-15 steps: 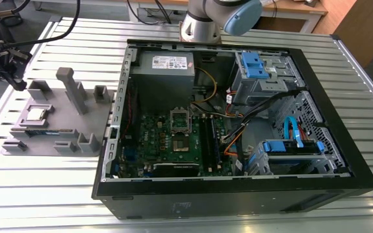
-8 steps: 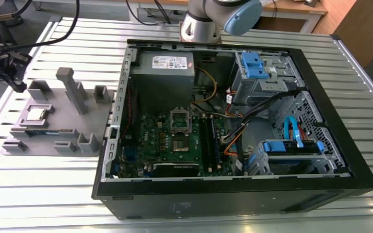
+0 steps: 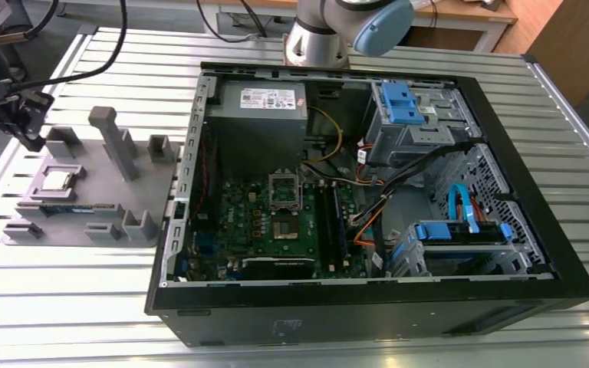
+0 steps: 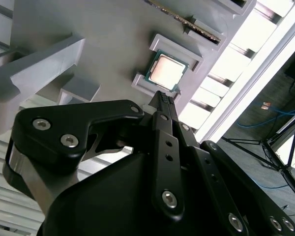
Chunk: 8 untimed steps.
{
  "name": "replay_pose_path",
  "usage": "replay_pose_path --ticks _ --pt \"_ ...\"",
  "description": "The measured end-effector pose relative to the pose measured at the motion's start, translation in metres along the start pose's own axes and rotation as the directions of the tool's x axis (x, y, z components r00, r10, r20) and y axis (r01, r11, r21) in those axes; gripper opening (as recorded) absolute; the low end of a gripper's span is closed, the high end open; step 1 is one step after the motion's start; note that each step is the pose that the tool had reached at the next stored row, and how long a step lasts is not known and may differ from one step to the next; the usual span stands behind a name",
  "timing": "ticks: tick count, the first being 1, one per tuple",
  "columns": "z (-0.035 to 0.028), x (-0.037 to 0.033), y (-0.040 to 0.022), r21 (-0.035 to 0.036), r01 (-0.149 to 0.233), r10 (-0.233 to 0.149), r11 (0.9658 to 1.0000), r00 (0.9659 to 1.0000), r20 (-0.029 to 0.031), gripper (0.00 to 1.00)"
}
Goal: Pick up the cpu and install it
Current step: 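Pick up the cpu and move it towards the insertion slot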
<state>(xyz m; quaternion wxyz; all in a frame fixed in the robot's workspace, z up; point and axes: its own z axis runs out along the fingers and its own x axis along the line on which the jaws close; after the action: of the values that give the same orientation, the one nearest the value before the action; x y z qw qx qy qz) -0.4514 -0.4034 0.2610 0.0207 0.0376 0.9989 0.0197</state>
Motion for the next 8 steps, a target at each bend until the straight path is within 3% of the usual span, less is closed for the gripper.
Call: replay_pose_path --ticks 8 --pt "0.0112 0.002 -0.0007 0.0036 0.0 0.0 1.0 1.0 0.0002 0.11"
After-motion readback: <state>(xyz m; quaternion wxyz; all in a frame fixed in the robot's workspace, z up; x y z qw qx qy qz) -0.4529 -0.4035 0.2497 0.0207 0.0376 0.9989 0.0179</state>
